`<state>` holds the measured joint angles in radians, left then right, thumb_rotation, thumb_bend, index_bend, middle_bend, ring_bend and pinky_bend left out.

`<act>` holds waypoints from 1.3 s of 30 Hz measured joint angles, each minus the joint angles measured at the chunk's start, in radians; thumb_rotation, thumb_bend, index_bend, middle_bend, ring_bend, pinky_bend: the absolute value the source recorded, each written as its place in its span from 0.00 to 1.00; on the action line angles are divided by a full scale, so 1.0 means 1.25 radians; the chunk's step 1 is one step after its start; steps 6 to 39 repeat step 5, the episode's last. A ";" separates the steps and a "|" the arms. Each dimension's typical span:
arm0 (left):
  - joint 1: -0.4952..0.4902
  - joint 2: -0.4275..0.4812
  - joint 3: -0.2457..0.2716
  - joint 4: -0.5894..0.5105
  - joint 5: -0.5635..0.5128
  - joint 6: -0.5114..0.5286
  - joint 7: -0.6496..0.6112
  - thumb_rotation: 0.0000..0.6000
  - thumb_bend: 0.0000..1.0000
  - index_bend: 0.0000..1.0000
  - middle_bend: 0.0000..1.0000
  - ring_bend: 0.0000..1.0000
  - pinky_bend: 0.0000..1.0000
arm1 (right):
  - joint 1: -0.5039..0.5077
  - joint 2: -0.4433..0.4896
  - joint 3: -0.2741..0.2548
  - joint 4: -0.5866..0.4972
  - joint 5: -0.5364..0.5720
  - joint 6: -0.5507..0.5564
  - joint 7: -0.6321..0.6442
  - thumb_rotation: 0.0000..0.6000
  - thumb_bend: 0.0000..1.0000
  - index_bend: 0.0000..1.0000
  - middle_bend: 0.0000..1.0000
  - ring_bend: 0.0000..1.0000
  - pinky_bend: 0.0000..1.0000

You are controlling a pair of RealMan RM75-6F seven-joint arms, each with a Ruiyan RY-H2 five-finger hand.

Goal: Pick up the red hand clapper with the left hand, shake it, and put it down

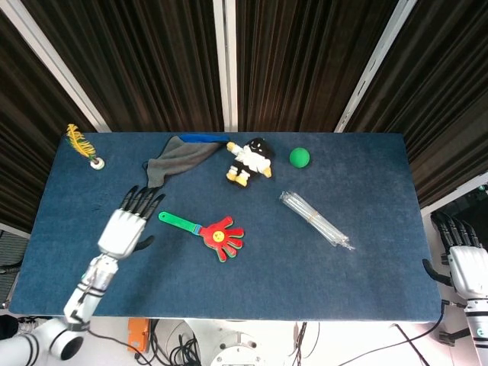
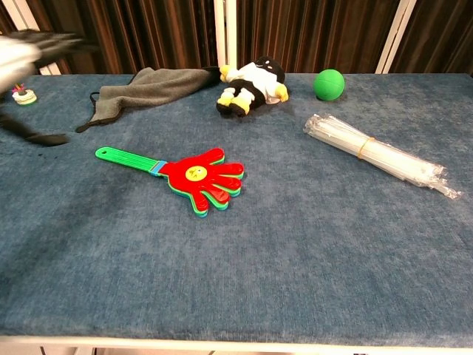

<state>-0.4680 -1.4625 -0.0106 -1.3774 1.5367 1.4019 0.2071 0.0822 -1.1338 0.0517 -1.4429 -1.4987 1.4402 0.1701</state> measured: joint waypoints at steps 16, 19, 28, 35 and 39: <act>0.148 0.055 0.070 0.112 0.002 0.101 -0.113 1.00 0.18 0.00 0.00 0.00 0.00 | -0.013 -0.020 -0.008 0.000 -0.056 0.065 -0.016 1.00 0.22 0.00 0.00 0.00 0.00; 0.148 0.055 0.070 0.112 0.002 0.101 -0.113 1.00 0.18 0.00 0.00 0.00 0.00 | -0.013 -0.020 -0.008 0.000 -0.056 0.065 -0.016 1.00 0.22 0.00 0.00 0.00 0.00; 0.148 0.055 0.070 0.112 0.002 0.101 -0.113 1.00 0.18 0.00 0.00 0.00 0.00 | -0.013 -0.020 -0.008 0.000 -0.056 0.065 -0.016 1.00 0.22 0.00 0.00 0.00 0.00; 0.148 0.055 0.070 0.112 0.002 0.101 -0.113 1.00 0.18 0.00 0.00 0.00 0.00 | -0.013 -0.020 -0.008 0.000 -0.056 0.065 -0.016 1.00 0.22 0.00 0.00 0.00 0.00; 0.148 0.055 0.070 0.112 0.002 0.101 -0.113 1.00 0.18 0.00 0.00 0.00 0.00 | -0.013 -0.020 -0.008 0.000 -0.056 0.065 -0.016 1.00 0.22 0.00 0.00 0.00 0.00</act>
